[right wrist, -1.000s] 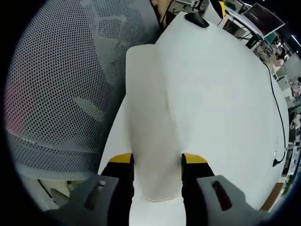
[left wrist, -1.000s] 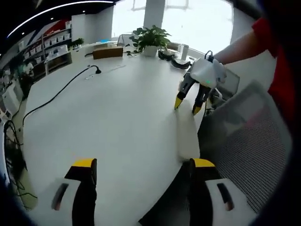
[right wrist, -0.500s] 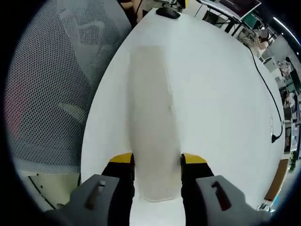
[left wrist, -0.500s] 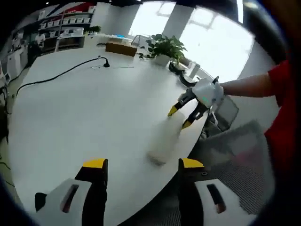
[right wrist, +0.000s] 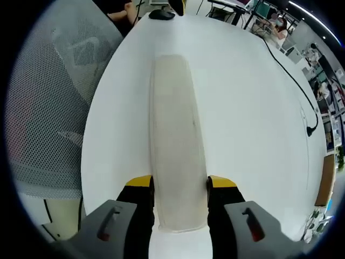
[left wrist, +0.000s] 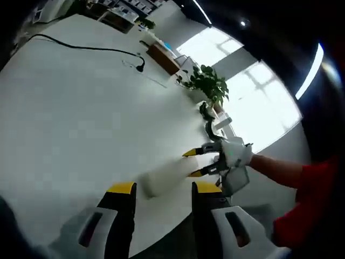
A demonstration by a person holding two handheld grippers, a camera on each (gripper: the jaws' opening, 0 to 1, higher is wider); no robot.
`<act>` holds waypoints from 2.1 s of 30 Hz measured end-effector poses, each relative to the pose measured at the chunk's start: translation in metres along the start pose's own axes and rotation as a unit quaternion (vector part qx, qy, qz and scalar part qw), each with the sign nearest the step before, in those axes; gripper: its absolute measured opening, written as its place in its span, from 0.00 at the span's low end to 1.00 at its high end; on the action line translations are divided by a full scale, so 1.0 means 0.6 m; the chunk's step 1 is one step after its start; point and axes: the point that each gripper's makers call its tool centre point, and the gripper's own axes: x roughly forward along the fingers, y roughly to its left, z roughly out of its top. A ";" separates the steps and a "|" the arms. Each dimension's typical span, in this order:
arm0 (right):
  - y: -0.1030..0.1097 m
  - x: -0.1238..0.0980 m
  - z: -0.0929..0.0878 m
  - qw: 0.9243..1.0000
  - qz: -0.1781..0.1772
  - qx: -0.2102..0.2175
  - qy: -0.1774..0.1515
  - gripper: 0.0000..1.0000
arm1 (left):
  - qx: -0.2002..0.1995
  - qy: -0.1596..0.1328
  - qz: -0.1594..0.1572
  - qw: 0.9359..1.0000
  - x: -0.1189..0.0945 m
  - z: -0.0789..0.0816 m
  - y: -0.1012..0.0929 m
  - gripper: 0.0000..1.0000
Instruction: Arrange the utensils inside the cutlery case until each visible utensil rests in its matching compartment.
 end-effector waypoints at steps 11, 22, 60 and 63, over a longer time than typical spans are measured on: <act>-0.014 0.002 -0.003 1.000 -0.002 0.010 -0.013 0.36 | -0.089 0.023 0.019 0.996 0.063 0.002 0.017 0.35; -0.017 0.006 -0.007 1.000 0.008 0.005 -0.006 0.36 | -0.109 0.054 -0.001 0.993 0.129 -0.032 0.017 0.25; -0.013 0.014 -0.010 0.998 0.013 -0.058 0.031 0.34 | -0.059 0.090 0.006 0.994 0.149 -0.049 0.048 0.12; -0.013 0.012 -0.011 0.997 0.013 -0.064 0.039 0.34 | -0.053 0.090 0.003 0.995 0.128 -0.054 0.054 0.11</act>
